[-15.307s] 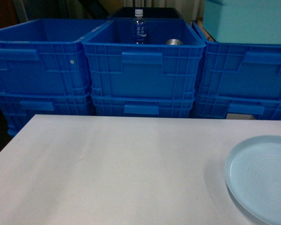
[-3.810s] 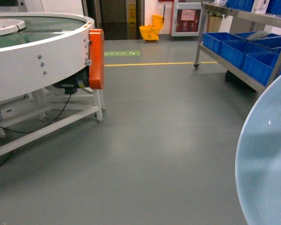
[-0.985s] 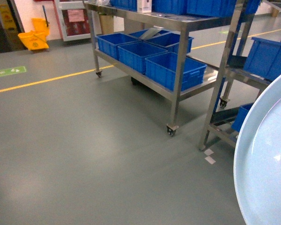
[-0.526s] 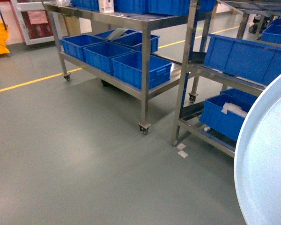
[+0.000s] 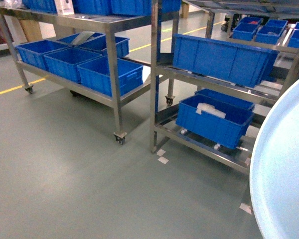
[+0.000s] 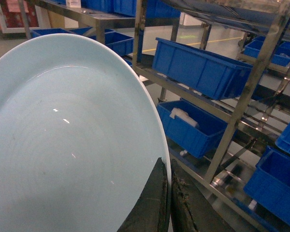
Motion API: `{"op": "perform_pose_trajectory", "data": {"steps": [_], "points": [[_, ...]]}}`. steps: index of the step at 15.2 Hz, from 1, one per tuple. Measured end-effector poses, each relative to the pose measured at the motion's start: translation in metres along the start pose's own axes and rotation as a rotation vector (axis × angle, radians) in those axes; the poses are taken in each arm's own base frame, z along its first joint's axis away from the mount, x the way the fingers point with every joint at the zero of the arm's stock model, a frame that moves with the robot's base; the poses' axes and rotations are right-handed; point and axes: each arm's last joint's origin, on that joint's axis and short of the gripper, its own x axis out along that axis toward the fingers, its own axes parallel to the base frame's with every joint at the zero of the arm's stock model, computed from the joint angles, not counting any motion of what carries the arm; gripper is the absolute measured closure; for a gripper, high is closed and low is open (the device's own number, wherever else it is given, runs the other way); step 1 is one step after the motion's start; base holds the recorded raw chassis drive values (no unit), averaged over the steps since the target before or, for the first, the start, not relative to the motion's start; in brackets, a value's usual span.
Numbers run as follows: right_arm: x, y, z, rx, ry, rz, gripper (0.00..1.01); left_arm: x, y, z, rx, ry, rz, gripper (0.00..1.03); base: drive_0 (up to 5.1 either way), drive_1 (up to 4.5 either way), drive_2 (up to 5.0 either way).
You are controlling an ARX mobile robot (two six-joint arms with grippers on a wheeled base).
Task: Place blue tray on left shelf second layer neatly
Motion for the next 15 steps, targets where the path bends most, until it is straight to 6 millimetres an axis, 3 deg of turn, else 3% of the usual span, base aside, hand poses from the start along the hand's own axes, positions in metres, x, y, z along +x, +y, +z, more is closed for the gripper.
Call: {"op": "perform_pose_trajectory", "data": {"steps": [15], "points": [[0.0000, 0.0000, 0.0000, 0.000, 0.000, 0.000, 0.99, 0.0000, 0.0000, 0.0000, 0.000, 0.000, 0.000, 0.05, -1.7, -1.66, -1.7]]}}
